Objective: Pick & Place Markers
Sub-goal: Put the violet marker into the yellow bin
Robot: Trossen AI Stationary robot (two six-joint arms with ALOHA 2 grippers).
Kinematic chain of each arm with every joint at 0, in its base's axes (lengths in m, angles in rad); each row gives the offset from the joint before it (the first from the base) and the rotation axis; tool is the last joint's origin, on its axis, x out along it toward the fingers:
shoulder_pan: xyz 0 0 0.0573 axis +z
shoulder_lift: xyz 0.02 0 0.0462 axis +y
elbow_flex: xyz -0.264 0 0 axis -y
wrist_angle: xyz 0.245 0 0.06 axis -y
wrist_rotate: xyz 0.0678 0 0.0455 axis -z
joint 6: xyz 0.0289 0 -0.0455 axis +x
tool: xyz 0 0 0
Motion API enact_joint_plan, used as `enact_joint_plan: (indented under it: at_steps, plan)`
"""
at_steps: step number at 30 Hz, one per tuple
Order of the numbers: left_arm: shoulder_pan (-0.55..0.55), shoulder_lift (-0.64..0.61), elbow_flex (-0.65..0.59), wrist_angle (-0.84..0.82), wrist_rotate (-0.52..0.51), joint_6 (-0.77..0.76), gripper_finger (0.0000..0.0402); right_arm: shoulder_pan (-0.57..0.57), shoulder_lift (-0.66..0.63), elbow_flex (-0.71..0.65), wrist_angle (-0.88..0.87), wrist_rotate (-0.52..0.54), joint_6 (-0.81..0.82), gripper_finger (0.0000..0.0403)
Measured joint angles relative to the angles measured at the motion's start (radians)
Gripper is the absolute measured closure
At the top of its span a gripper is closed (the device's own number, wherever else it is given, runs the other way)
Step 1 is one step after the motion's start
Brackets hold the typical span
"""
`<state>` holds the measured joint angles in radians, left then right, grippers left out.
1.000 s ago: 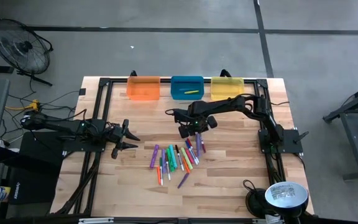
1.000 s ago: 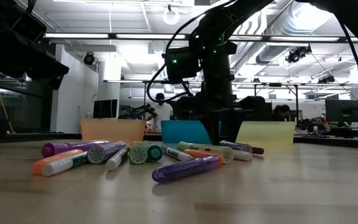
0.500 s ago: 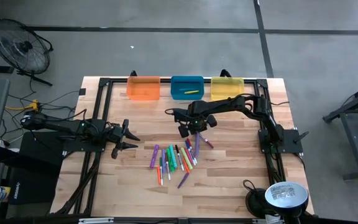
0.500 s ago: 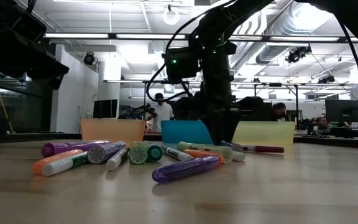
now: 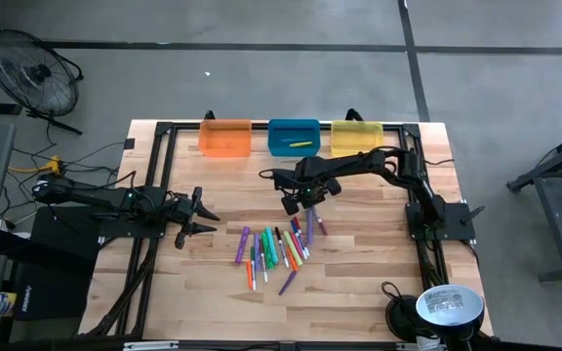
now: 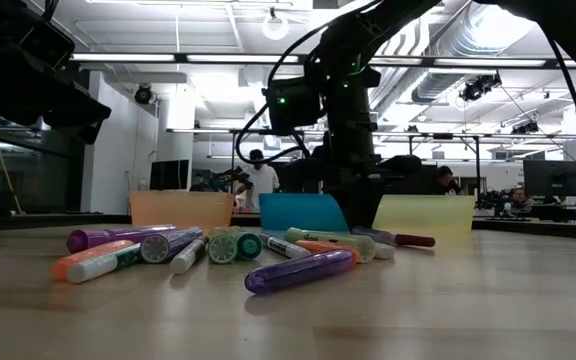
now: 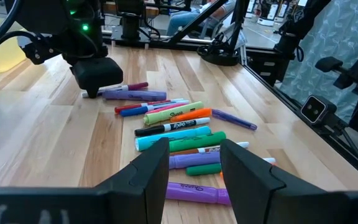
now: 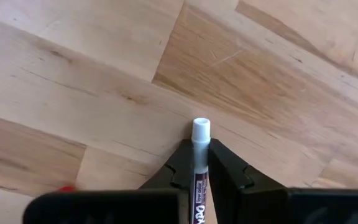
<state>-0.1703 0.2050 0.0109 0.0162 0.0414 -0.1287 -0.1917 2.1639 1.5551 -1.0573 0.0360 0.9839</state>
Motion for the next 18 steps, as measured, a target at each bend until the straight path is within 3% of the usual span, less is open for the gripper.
enact_joint_plan:
  at_steps: [18]
  plan:
    - [0.000, 0.000, 0.000, 0.000, 0.000, 0.000, 0.0262, 0.000, -0.064, -0.004, -0.017, -0.034, -0.079, 0.0390]
